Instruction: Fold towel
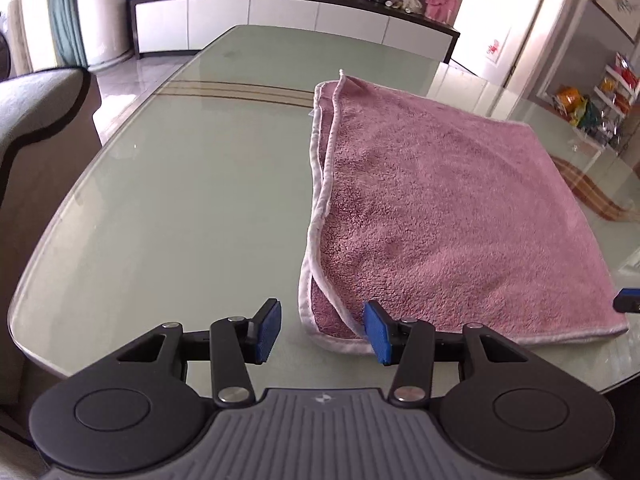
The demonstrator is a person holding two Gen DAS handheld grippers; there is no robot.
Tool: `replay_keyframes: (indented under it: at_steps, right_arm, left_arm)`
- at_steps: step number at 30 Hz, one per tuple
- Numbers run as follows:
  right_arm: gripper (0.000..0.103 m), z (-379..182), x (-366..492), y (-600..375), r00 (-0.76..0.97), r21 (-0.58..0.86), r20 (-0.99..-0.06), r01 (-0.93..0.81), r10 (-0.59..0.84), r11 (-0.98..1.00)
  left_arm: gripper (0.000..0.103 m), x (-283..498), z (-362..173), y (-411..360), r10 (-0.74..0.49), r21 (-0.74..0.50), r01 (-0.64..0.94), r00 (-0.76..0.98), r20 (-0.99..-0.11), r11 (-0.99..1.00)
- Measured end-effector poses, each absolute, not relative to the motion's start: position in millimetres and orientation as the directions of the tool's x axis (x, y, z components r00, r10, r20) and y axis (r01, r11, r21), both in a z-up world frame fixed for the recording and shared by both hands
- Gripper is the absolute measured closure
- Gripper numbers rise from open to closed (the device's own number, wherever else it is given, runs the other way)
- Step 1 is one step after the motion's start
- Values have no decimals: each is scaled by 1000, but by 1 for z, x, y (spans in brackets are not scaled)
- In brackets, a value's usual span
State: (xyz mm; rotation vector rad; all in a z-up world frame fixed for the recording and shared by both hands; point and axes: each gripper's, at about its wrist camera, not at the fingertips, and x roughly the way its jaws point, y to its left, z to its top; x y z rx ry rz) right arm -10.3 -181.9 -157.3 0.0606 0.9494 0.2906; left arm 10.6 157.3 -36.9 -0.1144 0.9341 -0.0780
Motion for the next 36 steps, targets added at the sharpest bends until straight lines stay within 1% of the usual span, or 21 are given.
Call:
replay_keyframes:
  at_steps: [6,13,18,20,22,26,31,36]
  right_arm:
    - [69,-162,-21,-187,538,200,-792,-217,288,956]
    - [70,-161,-28,-187,539,198,-791,-224,290,954]
    - [74,-161,-34,-185,535,203,-790,-230,298,952]
    - [78,-161,-36,-185,534,208,-789,-231,302,951]
    - [83,-162,-38,-185,534,212,-787,-232,307,949]
    - [89,-163,-39,-184,537,215,-784,-233,310,948]
    - [95,-160,-39,-185,549,226,-773,-229,318,947]
    - [95,-152,-41,-190,558,252,-756,-233,341,939]
  left_arm:
    - [53,11,-36,149,-97,-79,57,585,-805,995]
    - [55,11,-37,147,-95,-69,68,585,-805,995]
    - [67,10,-38,145,-111,-83,74,588,-801,994]
    - [72,10,-38,145,-120,-96,73,588,-800,993]
    - [74,10,-38,144,-125,-102,73,587,-799,992]
    - [83,11,-38,145,-147,-134,65,580,-801,989]
    - [88,11,-39,151,-181,-191,43,573,-799,981]
    - [88,7,-38,155,-208,-231,32,569,-795,972]
